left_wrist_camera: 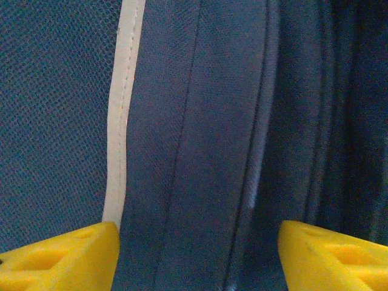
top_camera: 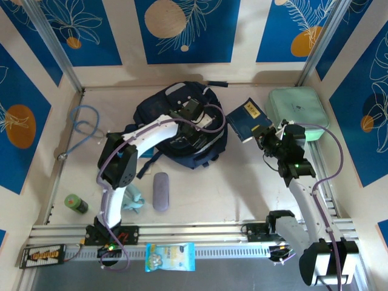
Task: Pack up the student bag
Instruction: Open the student bag at the center of the table.
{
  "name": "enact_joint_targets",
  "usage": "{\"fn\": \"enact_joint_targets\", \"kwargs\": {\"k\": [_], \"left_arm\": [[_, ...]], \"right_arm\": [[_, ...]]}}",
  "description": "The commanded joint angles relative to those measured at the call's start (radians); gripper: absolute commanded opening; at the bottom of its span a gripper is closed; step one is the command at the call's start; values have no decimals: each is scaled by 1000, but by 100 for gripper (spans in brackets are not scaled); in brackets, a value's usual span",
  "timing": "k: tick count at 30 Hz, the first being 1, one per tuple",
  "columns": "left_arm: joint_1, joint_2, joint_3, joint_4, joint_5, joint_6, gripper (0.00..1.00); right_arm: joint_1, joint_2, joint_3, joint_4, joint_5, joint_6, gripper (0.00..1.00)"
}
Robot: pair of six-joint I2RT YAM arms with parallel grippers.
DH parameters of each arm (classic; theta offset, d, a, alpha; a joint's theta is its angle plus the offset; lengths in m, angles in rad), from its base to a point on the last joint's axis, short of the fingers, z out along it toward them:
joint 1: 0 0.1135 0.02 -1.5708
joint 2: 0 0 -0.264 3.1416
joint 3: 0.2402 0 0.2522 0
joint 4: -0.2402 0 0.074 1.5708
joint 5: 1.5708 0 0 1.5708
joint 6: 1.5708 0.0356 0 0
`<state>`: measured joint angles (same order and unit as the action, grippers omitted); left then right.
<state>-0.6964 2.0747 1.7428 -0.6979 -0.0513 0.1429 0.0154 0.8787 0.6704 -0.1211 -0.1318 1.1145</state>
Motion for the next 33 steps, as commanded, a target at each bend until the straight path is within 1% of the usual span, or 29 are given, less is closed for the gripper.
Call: {"fn": "enact_joint_targets", "kwargs": {"k": [1,3,8,11,18,21,23,24,27,28,33], "left_arm": [[-4,36,67,-75,-60,41,64],[-4,50,80,-78,-73,45,60],[-4,82,128,-107,-71,48,55],[-8,91,139,-116,-95,50,52],[-9,81,159,-133,-121,25,32],[-8,63,163,-129,-111,8,19],[-9,45,165,-127,-105,3,12],[-8,38,167,-125,-107,1,11],[-8,7,176,-124,-150,-30,2],[-9,-5,181,-122,-164,-38,0],[-9,-77,189,-82,-195,-66,0]], "right_arm": [[-11,-14,-12,25,-24,-25,1],[-15,-12,-12,25,-27,-23,1],[-22,-18,-20,19,-32,-22,2],[-22,-27,-39,18,-25,-16,1],[-32,-60,-50,-15,-10,-25,2],[-39,-73,-39,-54,-3,-50,2],[-47,-87,-38,-78,6,-67,2],[-52,-94,-39,-88,11,-71,2],[-66,-124,-51,-111,20,-83,2],[-69,-136,-55,-122,24,-85,2],[-81,-165,-76,-141,5,-95,2]]}}
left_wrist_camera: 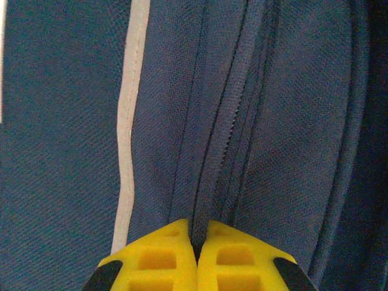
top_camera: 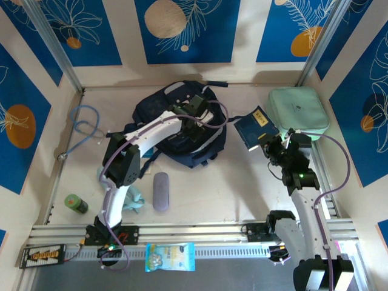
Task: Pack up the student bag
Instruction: Open the student bag at the center of the table.
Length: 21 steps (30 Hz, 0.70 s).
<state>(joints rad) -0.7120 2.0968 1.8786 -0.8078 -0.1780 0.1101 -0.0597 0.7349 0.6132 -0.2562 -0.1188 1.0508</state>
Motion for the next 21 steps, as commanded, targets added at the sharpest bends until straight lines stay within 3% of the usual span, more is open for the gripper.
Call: {"fn": "enact_joint_targets", "kwargs": {"k": [1,11,21], "left_arm": [[8,-116,54,41,-67,-35,0],[8,-223,57,191,14,-66,0],[6,-236,111,215,137,-105,0]], "right_arm": [[-7,-24,-23,-5,-19,-35,2],[25,17,-103,219,-256,16,2],[247,250,-87,478,-188,117,3]]}}
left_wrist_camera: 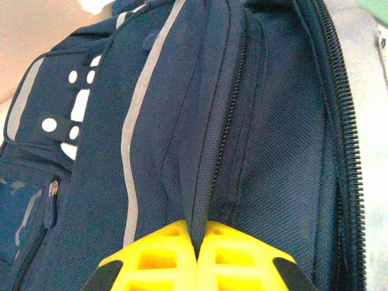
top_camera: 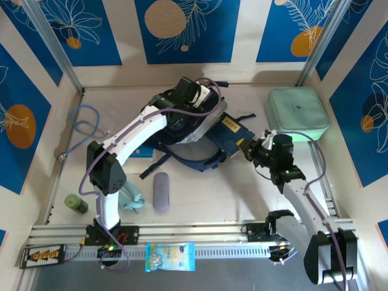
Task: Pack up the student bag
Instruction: Open the student bag at the center of the table, then place the book in the student bag.
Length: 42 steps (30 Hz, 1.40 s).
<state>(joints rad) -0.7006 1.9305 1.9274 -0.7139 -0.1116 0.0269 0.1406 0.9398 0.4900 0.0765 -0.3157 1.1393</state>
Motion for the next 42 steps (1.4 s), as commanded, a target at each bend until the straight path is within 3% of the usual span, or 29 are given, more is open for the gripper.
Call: {"fn": "enact_joint_targets", "kwargs": {"k": [1,6,11,19,30,37,40,42], "left_arm": [[-6,-71,62,123,79,-21,0],[-6,-77,58,118,87,-20,0],[-7,-84,53,114,82,-15,0],[-6,-85,57,128,92,-30,0],[-6,-90,53,147,148,-56,0],[-5,-84,52,144,154,-55,0],[-5,-82,51,143,153,-54,0],[-6,-83,50,140,151,-55,0]], "right_arm": [[73,84,49,178,20,34,3],[142,290,146,293,48,65,3],[190,488,217,425,180,139,3],[245,794,406,394,288,186,3],[278,1012,513,524,273,272,6],[278,1088,612,465,237,267,9],[272,1101,625,459,214,271,16],[266,1088,615,447,221,272,29]]}}
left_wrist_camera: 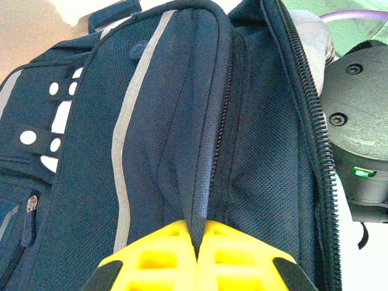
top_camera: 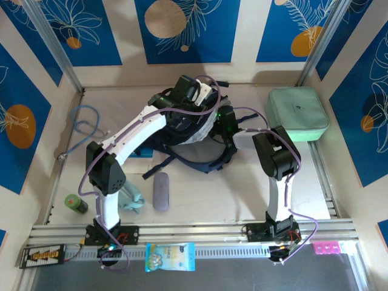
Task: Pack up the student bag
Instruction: Place the book in the student bag, then close the student bag at the center of the table.
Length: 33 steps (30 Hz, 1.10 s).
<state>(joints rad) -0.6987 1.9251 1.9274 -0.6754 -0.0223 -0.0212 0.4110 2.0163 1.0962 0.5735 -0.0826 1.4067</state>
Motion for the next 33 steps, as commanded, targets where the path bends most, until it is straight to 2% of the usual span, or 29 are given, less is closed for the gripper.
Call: {"fn": "enact_joint_targets", "kwargs": {"k": [1,4,9,11,18,21,26,31,32,33], "left_arm": [[-8,-76,51,100,59,-5,0],[-6,-78,45,104,47,-4,0],[-5,-81,32,123,43,7,0],[-7,-83,15,135,49,2,0],[-6,-93,-48,175,56,-10,0],[-6,-107,-103,202,57,-15,0],[-20,-76,-200,291,111,-59,0],[-31,-40,-272,333,167,-88,0],[-30,-41,-283,336,177,-91,7],[-31,-45,-299,336,182,-98,20]], "right_arm": [[-8,0,0,-51,-11,7,35],[-25,-51,-36,-44,-25,7,48],[-44,-187,-149,-54,-17,11,54],[-50,-244,-204,-75,-9,11,60],[-103,-434,-419,-52,-8,55,60],[-134,-572,-478,-186,36,2,61],[-204,-776,-501,-528,119,-144,63],[-301,-893,-488,-737,135,-251,65],[-309,-904,-470,-768,136,-301,66],[-315,-913,-441,-809,144,-348,68]]}}
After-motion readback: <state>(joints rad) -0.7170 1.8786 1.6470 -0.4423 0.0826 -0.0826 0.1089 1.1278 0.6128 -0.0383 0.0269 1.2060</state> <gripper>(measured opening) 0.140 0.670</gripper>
